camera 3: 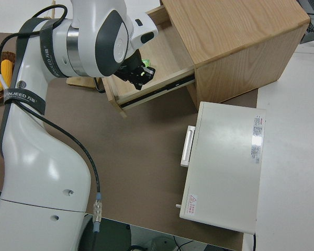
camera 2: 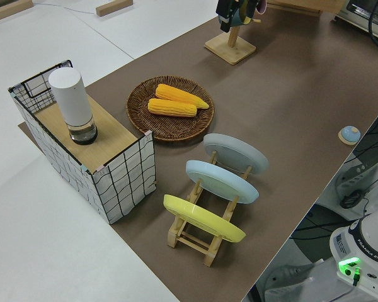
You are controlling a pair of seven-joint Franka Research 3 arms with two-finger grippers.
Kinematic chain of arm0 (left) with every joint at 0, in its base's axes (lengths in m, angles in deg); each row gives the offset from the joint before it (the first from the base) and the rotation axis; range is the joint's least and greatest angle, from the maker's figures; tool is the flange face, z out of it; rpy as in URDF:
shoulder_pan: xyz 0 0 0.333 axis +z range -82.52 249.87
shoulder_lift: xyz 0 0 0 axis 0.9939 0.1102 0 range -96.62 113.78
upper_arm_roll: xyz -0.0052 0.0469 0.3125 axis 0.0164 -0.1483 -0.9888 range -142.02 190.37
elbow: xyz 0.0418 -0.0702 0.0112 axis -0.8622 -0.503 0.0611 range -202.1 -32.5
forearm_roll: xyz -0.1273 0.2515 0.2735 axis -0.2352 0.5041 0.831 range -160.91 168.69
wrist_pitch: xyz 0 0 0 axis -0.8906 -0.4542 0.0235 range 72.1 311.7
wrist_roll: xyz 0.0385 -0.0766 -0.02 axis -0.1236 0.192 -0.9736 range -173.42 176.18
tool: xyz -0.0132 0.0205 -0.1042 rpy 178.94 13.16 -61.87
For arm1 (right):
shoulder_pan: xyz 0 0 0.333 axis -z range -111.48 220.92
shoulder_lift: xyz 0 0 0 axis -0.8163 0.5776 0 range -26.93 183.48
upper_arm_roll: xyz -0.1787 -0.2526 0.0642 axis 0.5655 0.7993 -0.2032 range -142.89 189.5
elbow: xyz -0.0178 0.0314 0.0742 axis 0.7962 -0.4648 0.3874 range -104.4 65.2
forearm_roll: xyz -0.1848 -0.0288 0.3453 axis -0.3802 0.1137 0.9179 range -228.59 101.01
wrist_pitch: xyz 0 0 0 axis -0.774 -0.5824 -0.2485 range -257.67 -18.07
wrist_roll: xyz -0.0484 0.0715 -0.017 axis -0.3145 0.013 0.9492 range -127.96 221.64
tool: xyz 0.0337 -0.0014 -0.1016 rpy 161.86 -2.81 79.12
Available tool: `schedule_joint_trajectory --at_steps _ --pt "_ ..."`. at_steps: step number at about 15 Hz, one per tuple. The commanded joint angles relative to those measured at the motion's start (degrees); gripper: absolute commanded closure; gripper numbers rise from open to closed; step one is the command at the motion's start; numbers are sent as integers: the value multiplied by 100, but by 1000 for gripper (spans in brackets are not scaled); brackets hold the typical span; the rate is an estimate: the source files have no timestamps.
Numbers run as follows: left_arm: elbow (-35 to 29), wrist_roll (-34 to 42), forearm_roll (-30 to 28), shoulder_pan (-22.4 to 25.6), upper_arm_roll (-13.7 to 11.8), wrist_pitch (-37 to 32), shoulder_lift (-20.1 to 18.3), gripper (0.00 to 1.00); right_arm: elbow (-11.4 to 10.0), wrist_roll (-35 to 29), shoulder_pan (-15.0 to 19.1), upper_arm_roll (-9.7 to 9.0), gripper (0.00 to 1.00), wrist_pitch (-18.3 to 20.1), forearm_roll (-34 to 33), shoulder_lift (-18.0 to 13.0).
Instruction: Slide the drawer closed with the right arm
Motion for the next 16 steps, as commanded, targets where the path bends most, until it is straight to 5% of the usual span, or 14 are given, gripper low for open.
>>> schedule_joint_trajectory --at_steps 1,5,11,16 --pt "112 35 87 -99 -93 4 69 5 345 95 -22 -22 1000 390 -97 65" --pt "112 35 78 -99 -93 4 69 2 538 113 -75 -40 1000 908 -70 -31" --pt "112 35 78 -99 -93 4 69 2 539 -10 -171 -66 1000 1279 -62 -427" --pt "112 35 87 -99 -93 4 69 2 574 -1063 -724 -84 1000 1253 -9 -418"
